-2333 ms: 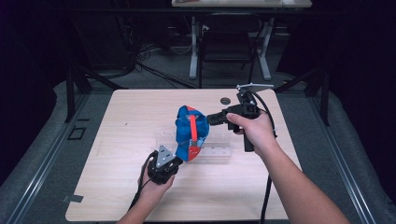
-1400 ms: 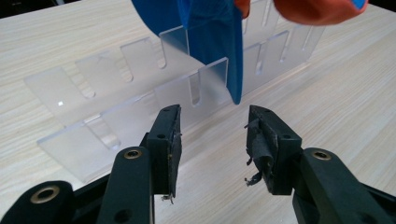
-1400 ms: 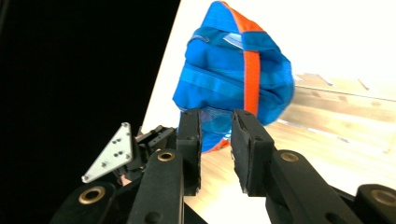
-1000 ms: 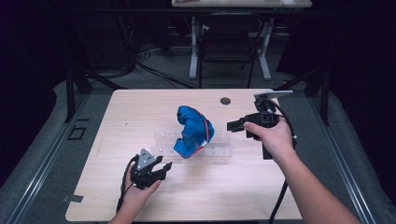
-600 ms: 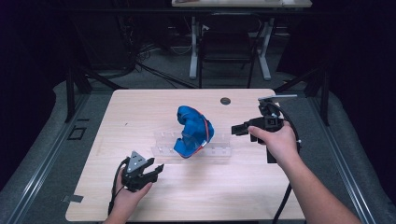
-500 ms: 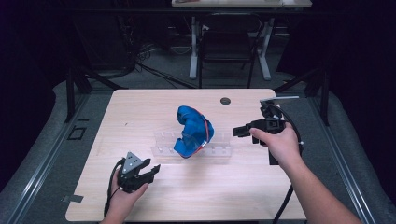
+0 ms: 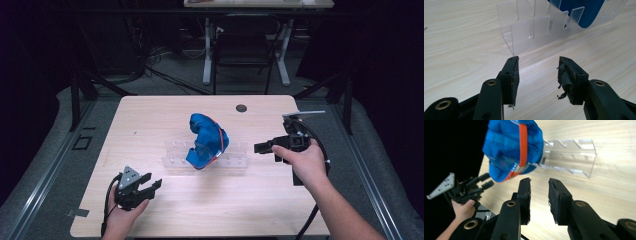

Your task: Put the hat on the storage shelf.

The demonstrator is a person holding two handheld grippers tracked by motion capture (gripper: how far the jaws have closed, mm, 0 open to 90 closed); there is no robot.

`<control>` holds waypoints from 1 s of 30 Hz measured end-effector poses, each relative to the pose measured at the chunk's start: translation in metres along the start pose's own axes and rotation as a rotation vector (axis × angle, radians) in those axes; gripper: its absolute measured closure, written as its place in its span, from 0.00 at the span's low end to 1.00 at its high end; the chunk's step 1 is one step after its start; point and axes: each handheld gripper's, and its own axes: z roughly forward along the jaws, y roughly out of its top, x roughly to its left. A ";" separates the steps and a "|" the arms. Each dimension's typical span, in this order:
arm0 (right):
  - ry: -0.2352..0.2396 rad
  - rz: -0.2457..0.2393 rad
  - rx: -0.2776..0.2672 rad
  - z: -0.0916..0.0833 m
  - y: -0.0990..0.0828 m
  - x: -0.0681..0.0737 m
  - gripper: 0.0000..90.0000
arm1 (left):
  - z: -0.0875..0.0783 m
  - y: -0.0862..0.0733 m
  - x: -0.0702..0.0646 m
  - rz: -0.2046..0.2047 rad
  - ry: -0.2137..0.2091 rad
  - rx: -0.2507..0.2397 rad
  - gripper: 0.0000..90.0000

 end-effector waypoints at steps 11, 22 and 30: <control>-0.014 -0.002 -0.005 0.006 -0.018 -0.017 0.75 | 0.001 -0.012 0.006 -0.030 -0.005 0.013 0.58; -0.033 -0.010 -0.031 0.018 -0.044 -0.038 0.72 | 0.003 -0.015 0.007 -0.029 -0.007 0.023 0.56; -0.062 -0.025 -0.061 0.029 -0.067 -0.054 0.67 | 0.004 -0.016 0.006 -0.032 -0.007 0.020 0.56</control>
